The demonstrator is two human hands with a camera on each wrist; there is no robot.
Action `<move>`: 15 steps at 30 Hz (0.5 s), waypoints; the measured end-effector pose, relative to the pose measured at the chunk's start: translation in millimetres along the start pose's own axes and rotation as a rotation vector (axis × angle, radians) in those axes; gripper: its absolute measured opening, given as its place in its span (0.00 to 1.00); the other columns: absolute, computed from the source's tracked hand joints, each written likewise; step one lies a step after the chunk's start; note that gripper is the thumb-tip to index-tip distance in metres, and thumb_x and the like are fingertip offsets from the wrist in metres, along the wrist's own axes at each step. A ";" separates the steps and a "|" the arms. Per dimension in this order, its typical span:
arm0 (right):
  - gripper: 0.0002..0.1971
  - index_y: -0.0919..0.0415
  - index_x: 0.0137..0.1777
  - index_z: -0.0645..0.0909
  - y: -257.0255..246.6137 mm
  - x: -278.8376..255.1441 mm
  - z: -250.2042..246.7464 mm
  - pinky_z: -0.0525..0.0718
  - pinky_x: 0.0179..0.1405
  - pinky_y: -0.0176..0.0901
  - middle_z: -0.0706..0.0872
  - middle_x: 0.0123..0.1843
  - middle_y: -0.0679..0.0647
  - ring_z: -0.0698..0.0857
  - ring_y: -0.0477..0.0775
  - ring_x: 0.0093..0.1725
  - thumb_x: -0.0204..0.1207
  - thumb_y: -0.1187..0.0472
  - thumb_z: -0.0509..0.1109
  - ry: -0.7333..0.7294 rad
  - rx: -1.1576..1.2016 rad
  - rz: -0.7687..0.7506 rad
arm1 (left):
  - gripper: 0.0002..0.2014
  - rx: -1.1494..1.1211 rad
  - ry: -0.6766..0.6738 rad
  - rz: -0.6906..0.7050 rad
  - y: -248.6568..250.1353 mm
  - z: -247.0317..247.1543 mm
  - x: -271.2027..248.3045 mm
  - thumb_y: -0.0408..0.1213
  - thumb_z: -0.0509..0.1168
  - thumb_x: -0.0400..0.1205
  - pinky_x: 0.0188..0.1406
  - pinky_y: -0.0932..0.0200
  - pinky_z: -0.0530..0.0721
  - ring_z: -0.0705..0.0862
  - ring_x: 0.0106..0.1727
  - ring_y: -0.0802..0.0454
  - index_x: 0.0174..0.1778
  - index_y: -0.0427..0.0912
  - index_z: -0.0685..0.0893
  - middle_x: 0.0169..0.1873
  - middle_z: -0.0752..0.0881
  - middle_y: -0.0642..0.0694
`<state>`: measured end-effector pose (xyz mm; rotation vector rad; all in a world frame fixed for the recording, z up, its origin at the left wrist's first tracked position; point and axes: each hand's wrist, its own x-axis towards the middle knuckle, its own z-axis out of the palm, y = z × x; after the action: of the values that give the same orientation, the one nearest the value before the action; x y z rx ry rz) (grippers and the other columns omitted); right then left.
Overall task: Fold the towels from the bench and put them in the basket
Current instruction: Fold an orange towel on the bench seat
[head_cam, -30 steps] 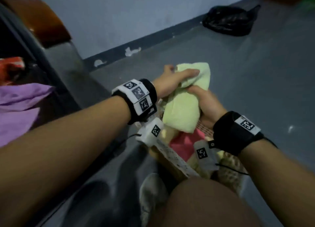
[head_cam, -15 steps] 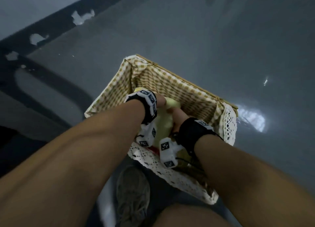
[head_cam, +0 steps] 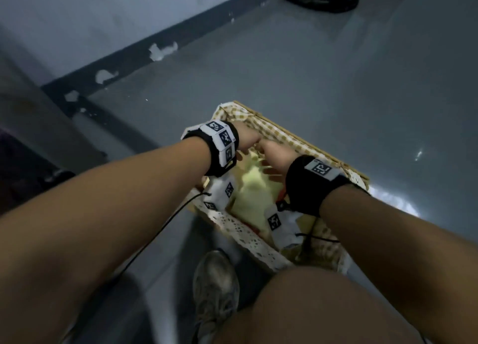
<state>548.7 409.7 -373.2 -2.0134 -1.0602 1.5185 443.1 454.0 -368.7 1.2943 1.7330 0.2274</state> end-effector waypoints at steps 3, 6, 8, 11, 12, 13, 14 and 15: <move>0.07 0.56 0.50 0.81 -39.4 -42.5 15.5 0.82 0.35 0.36 0.86 0.44 0.52 0.86 0.51 0.39 0.80 0.56 0.63 -0.145 -0.023 -0.108 | 0.09 -0.059 0.078 0.020 -0.5 -46.9 -45.8 0.31 0.61 0.85 0.18 0.60 0.85 0.89 0.24 0.48 0.47 0.33 0.86 0.37 0.90 0.38; 0.07 0.57 0.47 0.82 -74.7 -85.2 48.3 0.82 0.39 0.39 0.89 0.43 0.53 0.86 0.50 0.36 0.81 0.58 0.64 -0.247 -0.122 -0.275 | 0.12 -0.056 0.087 0.092 -31.5 -99.5 -96.3 0.33 0.57 0.86 0.44 0.52 0.89 0.93 0.47 0.42 0.45 0.36 0.85 0.49 0.91 0.38; 0.07 0.59 0.50 0.84 -94.3 -114.4 75.0 0.81 0.46 0.43 0.90 0.46 0.54 0.86 0.52 0.40 0.81 0.58 0.65 -0.314 -0.223 -0.370 | 0.11 -0.078 0.152 0.117 -59.5 -136.8 -134.4 0.34 0.56 0.86 0.39 0.57 0.85 0.92 0.45 0.43 0.48 0.37 0.84 0.49 0.91 0.40; 0.06 0.58 0.50 0.84 -119.8 -156.7 126.9 0.79 0.48 0.44 0.90 0.47 0.55 0.85 0.54 0.42 0.80 0.58 0.67 -0.484 -0.383 -0.490 | 0.09 -0.076 0.275 0.142 -111.7 -192.0 -195.2 0.35 0.60 0.86 0.39 0.54 0.85 0.89 0.39 0.46 0.48 0.38 0.85 0.44 0.89 0.42; 0.05 0.57 0.49 0.84 -127.4 -172.5 148.4 0.80 0.46 0.42 0.90 0.46 0.54 0.85 0.54 0.41 0.80 0.58 0.67 -0.544 -0.419 -0.524 | 0.08 -0.075 0.326 0.145 -132.9 -209.5 -217.1 0.35 0.62 0.86 0.40 0.55 0.86 0.89 0.38 0.49 0.48 0.37 0.86 0.42 0.89 0.43; 0.05 0.57 0.48 0.83 -134.4 -188.2 172.3 0.80 0.41 0.39 0.89 0.44 0.55 0.85 0.53 0.38 0.81 0.58 0.67 -0.607 -0.449 -0.557 | 0.08 -0.053 0.393 0.143 -154.9 -226.2 -239.0 0.35 0.63 0.85 0.37 0.62 0.85 0.88 0.36 0.53 0.49 0.37 0.87 0.40 0.89 0.44; 0.04 0.56 0.46 0.82 -140.3 -204.5 196.3 0.79 0.35 0.38 0.86 0.42 0.55 0.83 0.52 0.36 0.81 0.59 0.66 -0.662 -0.477 -0.599 | 0.09 -0.016 0.458 0.130 -176.9 -240.7 -259.0 0.35 0.63 0.84 0.32 0.67 0.84 0.88 0.34 0.55 0.49 0.36 0.88 0.39 0.90 0.46; 0.04 0.56 0.45 0.80 -145.4 -220.1 222.2 0.76 0.32 0.38 0.83 0.40 0.55 0.81 0.52 0.34 0.81 0.60 0.66 -0.705 -0.520 -0.657 | 0.10 0.020 0.516 0.111 -200.1 -253.4 -279.1 0.36 0.63 0.84 0.28 0.69 0.82 0.89 0.35 0.54 0.49 0.37 0.89 0.39 0.91 0.47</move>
<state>266.2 305.6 -204.8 -1.1188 -2.3069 1.6859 124.2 227.9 -197.5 1.4317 2.0919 0.6566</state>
